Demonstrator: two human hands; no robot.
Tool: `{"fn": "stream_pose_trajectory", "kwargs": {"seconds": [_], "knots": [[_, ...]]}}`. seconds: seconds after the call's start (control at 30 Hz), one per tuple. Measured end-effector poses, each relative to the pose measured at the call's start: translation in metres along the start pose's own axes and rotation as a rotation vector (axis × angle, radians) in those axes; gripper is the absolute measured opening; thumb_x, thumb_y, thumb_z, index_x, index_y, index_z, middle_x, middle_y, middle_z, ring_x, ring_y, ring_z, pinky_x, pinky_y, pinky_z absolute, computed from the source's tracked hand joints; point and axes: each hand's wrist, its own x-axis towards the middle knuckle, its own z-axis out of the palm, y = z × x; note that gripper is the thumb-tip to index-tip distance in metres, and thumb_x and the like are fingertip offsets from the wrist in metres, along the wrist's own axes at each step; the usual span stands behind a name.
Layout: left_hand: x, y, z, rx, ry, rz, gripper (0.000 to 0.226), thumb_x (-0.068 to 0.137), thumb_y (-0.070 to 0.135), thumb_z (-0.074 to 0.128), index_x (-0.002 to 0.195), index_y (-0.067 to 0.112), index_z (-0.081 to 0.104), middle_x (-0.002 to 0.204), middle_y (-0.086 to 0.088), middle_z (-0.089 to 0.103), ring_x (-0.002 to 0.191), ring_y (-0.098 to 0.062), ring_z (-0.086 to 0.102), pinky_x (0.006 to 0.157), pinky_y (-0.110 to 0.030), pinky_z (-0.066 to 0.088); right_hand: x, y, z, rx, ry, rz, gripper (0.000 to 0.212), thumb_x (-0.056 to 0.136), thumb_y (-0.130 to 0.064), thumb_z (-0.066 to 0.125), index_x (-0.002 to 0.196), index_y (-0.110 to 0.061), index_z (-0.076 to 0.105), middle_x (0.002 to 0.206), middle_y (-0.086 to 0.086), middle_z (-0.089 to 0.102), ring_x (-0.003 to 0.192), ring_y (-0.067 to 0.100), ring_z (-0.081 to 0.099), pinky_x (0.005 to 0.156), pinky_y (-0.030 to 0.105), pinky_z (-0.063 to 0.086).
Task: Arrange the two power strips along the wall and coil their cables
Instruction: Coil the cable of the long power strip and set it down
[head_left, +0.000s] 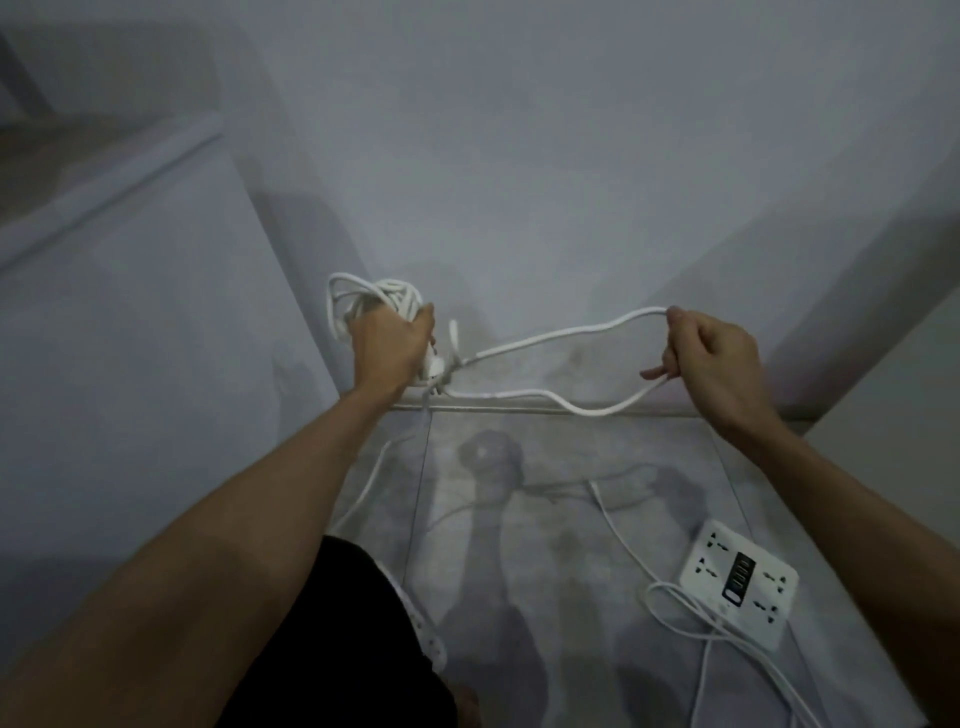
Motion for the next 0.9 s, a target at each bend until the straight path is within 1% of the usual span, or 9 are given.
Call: {"fn": "stream_pose_trajectory", "kwargs": {"seconds": [0.07,0.17,0.3,0.4,0.53,0.67,0.73,0.8,0.9], "knots": [[0.0,-0.002,0.0,0.025,0.04,0.002,0.029,0.091,0.023,0.062,0.086,-0.004,0.071,0.089,-0.021,0.071,0.092,-0.033,0.064,0.081,-0.027,0.038,0.006,-0.003,0.003,0.257,0.044,0.178,0.042,0.097,-0.026,0.049,0.058,-0.01,0.047,0.046,-0.001,0.039,0.036,0.006,0.044,0.054,0.035,0.057],[0.003,-0.006,0.004,0.027,0.03,-0.03,0.032,0.09,0.025,0.06,0.077,-0.001,0.073,0.076,-0.016,0.069,0.084,-0.027,0.063,0.08,-0.028,0.039,0.02,-0.01,0.003,0.463,0.133,0.396,0.033,0.094,-0.021,0.051,0.062,-0.019,0.046,0.038,-0.01,0.032,0.033,0.005,0.029,0.044,0.026,0.052],[0.004,-0.004,0.015,0.02,-0.106,-0.005,0.035,0.088,0.028,0.059,0.065,0.005,0.072,0.06,-0.004,0.062,0.071,-0.021,0.063,0.079,-0.025,0.044,0.032,-0.005,-0.002,0.671,0.144,0.601,0.03,0.095,-0.013,0.047,0.066,-0.013,0.044,0.045,-0.003,0.031,0.03,0.008,0.024,0.036,0.014,0.031],[0.001,-0.003,0.019,0.094,-0.216,0.145,0.033,0.088,0.027,0.059,0.061,0.009,0.068,0.055,0.003,0.057,0.066,-0.016,0.06,0.071,-0.015,0.036,0.04,-0.002,-0.003,0.528,0.144,0.538,0.032,0.095,-0.018,0.049,0.064,-0.009,0.048,0.032,-0.007,0.028,0.029,0.009,0.023,0.035,0.012,0.024],[0.0,0.006,0.022,0.109,-0.247,0.197,0.031,0.085,0.032,0.059,0.059,0.016,0.063,0.065,-0.004,0.065,0.078,-0.024,0.065,0.074,-0.024,0.044,0.053,-0.003,-0.016,0.497,0.288,0.49,0.033,0.092,-0.019,0.053,0.06,-0.011,0.048,0.029,-0.008,0.031,0.027,0.008,0.024,0.034,0.011,0.022],[0.001,0.011,0.025,0.122,-0.266,0.259,0.031,0.084,0.029,0.06,0.064,0.008,0.069,0.072,-0.009,0.068,0.082,-0.025,0.064,0.075,-0.026,0.044,0.064,-0.003,-0.029,0.524,0.397,0.502,0.033,0.089,-0.018,0.054,0.058,-0.012,0.047,0.028,-0.008,0.03,0.027,0.008,0.021,0.033,0.011,0.018],[0.001,0.008,0.026,0.155,-0.339,0.283,0.031,0.085,0.028,0.06,0.066,0.008,0.071,0.065,-0.002,0.064,0.073,-0.017,0.06,0.069,-0.021,0.039,0.063,0.004,-0.027,0.532,0.374,0.537,0.032,0.091,-0.019,0.055,0.06,-0.011,0.05,0.029,-0.008,0.035,0.027,0.007,0.023,0.033,0.012,0.019],[-0.003,0.007,0.026,0.195,-0.426,0.351,0.03,0.084,0.026,0.063,0.058,0.012,0.069,0.055,0.009,0.056,0.061,-0.009,0.054,0.061,-0.018,0.037,0.057,0.015,-0.021,0.592,0.311,0.59,0.03,0.095,-0.022,0.055,0.067,-0.01,0.054,0.033,-0.009,0.046,0.028,0.004,0.03,0.032,0.012,0.021],[-0.008,0.0,0.029,0.273,-0.565,0.479,0.024,0.076,0.031,0.063,0.056,0.017,0.061,0.069,0.005,0.057,0.071,-0.016,0.06,0.067,-0.026,0.044,0.051,0.021,-0.014,0.779,0.174,0.643,0.024,0.098,-0.026,0.05,0.083,-0.008,0.054,0.044,-0.007,0.06,0.03,0.004,0.035,0.03,0.015,0.022]]}}
